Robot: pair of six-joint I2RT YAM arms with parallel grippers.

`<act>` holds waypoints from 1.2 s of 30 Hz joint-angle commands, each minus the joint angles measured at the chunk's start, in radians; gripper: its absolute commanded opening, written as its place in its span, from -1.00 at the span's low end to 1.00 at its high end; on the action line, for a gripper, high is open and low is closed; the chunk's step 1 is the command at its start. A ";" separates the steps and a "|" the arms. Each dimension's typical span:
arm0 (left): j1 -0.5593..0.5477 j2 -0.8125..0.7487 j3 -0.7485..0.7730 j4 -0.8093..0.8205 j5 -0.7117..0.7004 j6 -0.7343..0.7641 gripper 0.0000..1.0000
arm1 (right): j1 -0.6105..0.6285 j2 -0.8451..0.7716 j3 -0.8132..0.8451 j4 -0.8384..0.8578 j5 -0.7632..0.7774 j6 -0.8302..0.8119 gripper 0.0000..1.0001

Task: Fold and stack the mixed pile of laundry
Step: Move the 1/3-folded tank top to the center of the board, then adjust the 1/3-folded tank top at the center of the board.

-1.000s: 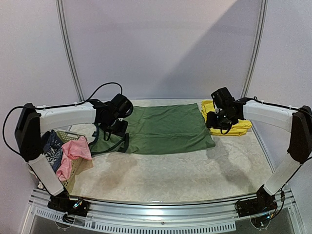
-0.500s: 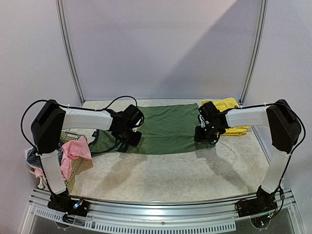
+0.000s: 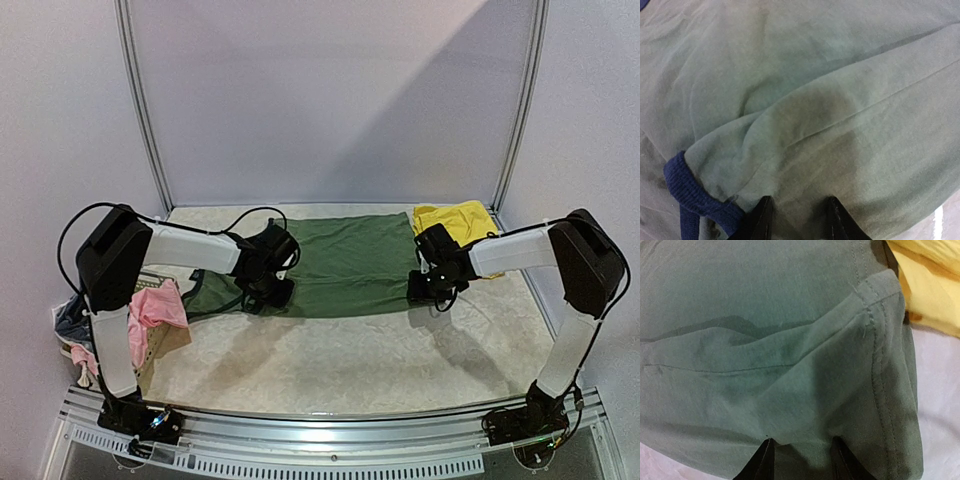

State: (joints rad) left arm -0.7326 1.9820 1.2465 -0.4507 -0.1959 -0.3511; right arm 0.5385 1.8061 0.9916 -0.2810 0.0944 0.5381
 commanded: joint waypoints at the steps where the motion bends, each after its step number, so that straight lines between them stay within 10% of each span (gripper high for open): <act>1: -0.036 -0.037 -0.055 -0.027 0.018 -0.046 -0.25 | -0.012 -0.048 -0.121 -0.152 0.039 0.063 -0.20; 20: -0.108 -0.390 -0.184 -0.215 -0.177 -0.101 0.23 | 0.070 -0.312 -0.033 -0.249 -0.056 -0.025 -0.04; 36: 0.128 -0.767 -0.588 -0.288 -0.202 -0.359 0.00 | 0.082 -0.230 0.024 -0.138 -0.148 -0.032 -0.03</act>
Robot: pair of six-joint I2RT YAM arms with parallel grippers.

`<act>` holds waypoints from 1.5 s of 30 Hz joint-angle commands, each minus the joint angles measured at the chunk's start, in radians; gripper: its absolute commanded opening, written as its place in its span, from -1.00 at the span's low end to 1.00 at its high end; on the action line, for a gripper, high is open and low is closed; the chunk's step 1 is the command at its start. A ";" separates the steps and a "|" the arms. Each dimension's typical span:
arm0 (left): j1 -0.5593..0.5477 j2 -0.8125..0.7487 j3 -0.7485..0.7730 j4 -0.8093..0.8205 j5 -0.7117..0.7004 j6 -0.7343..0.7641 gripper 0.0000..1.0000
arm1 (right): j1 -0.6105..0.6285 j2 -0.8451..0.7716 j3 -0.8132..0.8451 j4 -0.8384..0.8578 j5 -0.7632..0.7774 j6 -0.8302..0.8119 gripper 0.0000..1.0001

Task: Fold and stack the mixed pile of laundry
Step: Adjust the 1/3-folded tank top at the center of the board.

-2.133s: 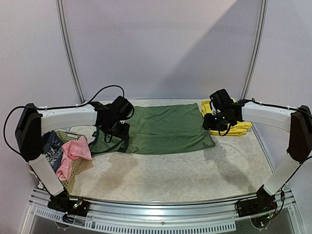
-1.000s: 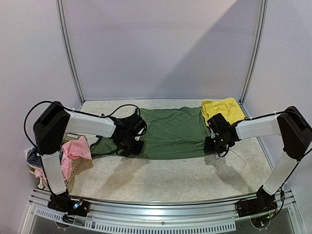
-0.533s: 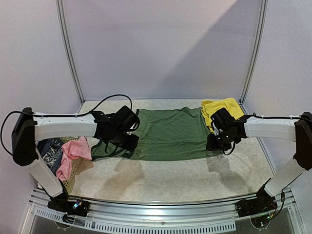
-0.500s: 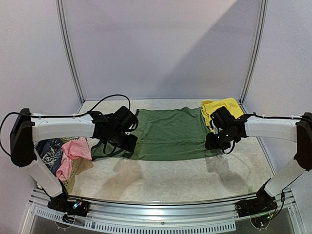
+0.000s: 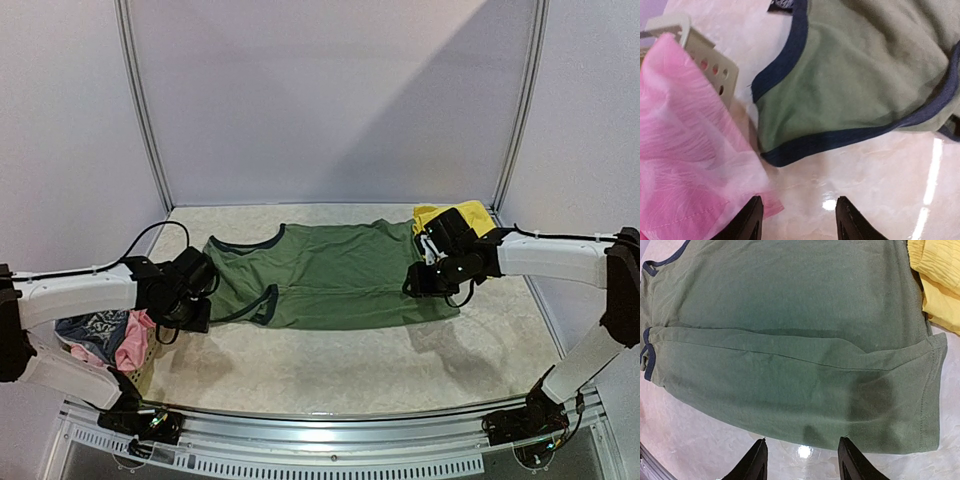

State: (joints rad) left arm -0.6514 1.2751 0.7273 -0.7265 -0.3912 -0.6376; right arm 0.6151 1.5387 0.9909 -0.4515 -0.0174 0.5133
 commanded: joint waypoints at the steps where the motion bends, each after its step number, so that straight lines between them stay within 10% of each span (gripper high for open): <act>1: 0.063 -0.076 -0.090 0.002 -0.006 -0.080 -0.01 | 0.007 0.041 0.028 0.033 -0.039 -0.006 -0.03; 24: 0.253 0.005 -0.176 0.313 0.095 -0.095 -0.14 | 0.013 0.061 0.025 0.023 -0.036 -0.013 -0.03; 32: 0.266 0.073 -0.185 0.377 0.121 -0.102 -0.40 | 0.014 0.060 0.025 0.010 -0.027 -0.016 -0.03; 38: 0.266 0.077 -0.171 0.392 0.126 -0.096 -1.00 | 0.013 0.055 0.023 0.008 -0.020 -0.016 -0.03; 45: 0.276 0.038 -0.032 0.287 0.060 -0.059 -1.00 | 0.013 0.063 0.032 -0.001 0.002 -0.011 -0.03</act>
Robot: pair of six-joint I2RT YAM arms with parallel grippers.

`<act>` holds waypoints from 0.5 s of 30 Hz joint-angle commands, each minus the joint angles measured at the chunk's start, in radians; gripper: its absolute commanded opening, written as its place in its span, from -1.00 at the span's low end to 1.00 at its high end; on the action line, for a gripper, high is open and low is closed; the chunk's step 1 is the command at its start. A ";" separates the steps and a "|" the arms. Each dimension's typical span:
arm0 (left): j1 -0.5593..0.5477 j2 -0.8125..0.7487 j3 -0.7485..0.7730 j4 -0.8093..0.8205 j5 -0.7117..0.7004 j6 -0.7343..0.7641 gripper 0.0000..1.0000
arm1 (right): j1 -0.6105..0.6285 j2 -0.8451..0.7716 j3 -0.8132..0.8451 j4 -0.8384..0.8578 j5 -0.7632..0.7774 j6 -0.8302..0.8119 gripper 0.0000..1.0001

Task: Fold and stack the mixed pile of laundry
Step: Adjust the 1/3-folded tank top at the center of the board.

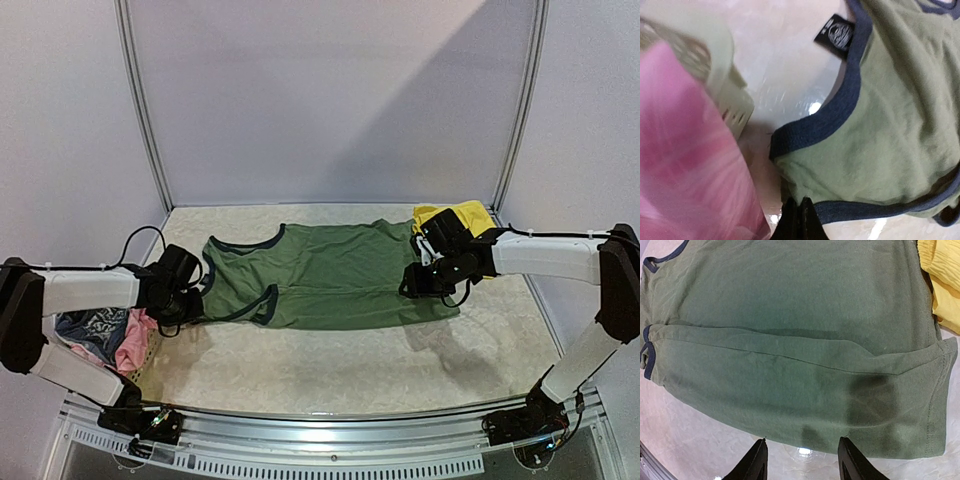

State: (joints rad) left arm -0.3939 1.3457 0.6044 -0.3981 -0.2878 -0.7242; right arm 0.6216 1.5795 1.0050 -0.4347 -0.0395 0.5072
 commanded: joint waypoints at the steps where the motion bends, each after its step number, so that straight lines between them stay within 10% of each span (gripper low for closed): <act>1: 0.021 -0.031 0.112 -0.054 -0.051 0.032 -1.00 | 0.007 0.026 0.019 -0.021 0.029 -0.004 -0.03; 15: 0.138 0.168 0.259 -0.068 -0.060 0.057 -0.97 | 0.006 0.058 0.033 -0.047 0.087 0.002 -0.03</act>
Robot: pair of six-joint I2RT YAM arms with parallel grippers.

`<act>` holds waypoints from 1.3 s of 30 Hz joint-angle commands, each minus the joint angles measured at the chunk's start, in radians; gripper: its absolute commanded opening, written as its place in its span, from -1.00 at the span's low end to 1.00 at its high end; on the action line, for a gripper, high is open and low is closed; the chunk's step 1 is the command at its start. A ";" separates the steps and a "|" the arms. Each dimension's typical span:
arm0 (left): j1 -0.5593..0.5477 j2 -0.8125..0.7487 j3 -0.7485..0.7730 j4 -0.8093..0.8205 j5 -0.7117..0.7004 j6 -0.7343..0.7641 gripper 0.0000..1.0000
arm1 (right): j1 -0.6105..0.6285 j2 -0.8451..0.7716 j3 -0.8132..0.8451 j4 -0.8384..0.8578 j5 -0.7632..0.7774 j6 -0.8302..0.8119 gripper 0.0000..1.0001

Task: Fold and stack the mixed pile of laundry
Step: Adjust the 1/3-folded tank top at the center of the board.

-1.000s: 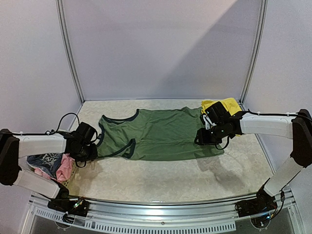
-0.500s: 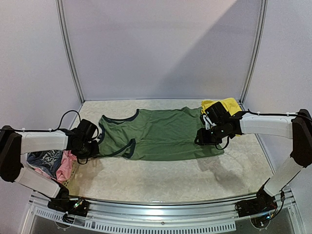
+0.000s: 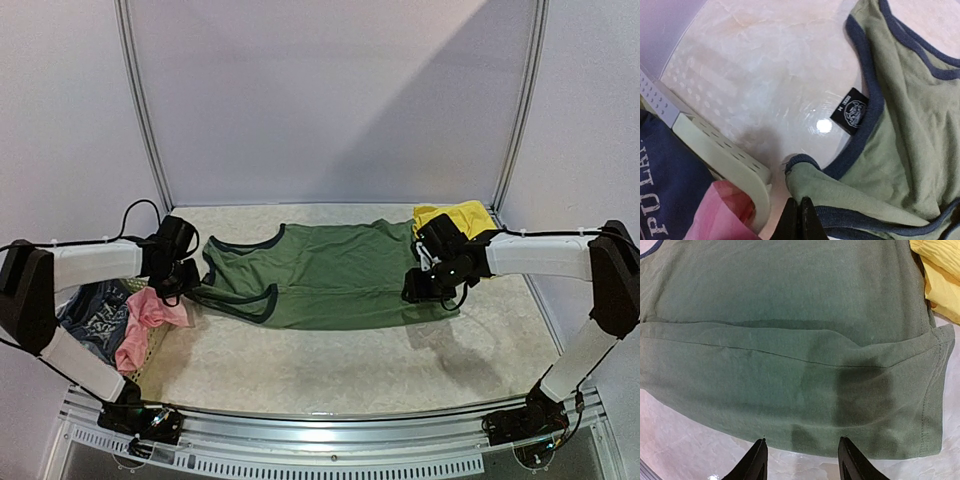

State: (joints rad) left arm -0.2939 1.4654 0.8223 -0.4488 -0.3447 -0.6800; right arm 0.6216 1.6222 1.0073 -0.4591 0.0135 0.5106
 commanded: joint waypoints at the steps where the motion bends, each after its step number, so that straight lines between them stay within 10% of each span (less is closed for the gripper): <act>1: 0.040 0.056 0.047 -0.022 -0.003 0.012 -0.92 | 0.006 0.017 0.030 -0.025 0.038 -0.004 -0.03; 11: 0.032 -0.034 0.098 0.006 -0.011 0.088 0.34 | 0.007 0.024 0.068 -0.022 0.030 -0.012 -0.03; 23: 0.044 0.264 0.466 0.048 0.203 0.233 0.22 | 0.005 0.061 0.172 0.069 0.014 -0.076 0.07; 39: 0.012 1.054 1.515 -0.322 0.706 0.437 0.15 | -0.141 0.353 0.554 -0.049 -0.076 -0.147 0.16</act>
State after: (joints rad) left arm -0.2718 2.3814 2.1658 -0.6083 0.2180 -0.2966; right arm 0.4797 1.9312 1.5490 -0.4553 -0.0353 0.3874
